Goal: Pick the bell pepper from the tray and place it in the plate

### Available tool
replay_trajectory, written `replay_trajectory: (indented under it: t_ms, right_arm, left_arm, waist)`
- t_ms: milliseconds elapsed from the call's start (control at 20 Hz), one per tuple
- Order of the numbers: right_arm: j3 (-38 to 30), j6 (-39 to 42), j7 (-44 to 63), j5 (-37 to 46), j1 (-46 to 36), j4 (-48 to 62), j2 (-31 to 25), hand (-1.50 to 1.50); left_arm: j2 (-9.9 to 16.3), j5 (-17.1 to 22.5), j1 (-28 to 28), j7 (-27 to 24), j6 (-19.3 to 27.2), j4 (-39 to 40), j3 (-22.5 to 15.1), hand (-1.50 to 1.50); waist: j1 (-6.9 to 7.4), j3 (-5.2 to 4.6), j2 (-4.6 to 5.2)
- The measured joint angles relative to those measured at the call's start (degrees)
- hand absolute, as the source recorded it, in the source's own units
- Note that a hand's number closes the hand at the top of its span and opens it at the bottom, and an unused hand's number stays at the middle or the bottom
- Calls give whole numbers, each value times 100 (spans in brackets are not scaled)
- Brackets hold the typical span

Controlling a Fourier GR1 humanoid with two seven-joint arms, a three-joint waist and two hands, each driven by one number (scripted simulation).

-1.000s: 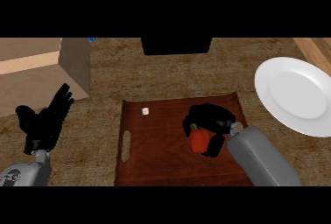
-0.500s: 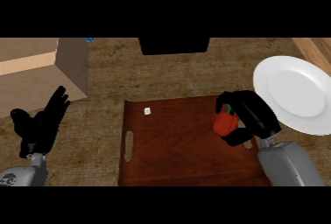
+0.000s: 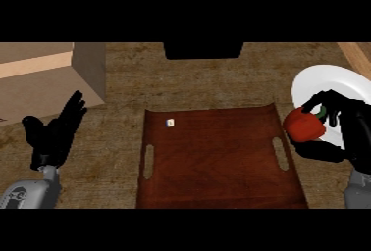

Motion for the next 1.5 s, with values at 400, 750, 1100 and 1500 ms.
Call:
replay_trajectory:
  t_ms: [400, 750, 1100, 1500]
  right_arm:
    - [-1348, 72, -194, -882, -288, 857, -505, 150]
    - [-1962, -100, -1065, -1050, -923, 2802, -1258, 150]
    - [-2034, 135, -1761, -929, -1459, 4907, -1864, -150]
    - [-2076, 431, -3042, -1090, -2056, 6564, -2279, -150]
  left_arm:
    - [-90, -49, -118, -60, -171, 170, 55, 0]
    - [-172, -165, -186, 57, -167, 83, 84, 0]
    - [-187, -162, -153, 28, -271, -3, 103, 0]
    - [-254, -267, -299, 101, -237, 85, 144, 0]
  waist:
    - [133, 3, 35]
    - [183, 4, 49]
    - [276, 10, 75]
    - [258, 14, 75]
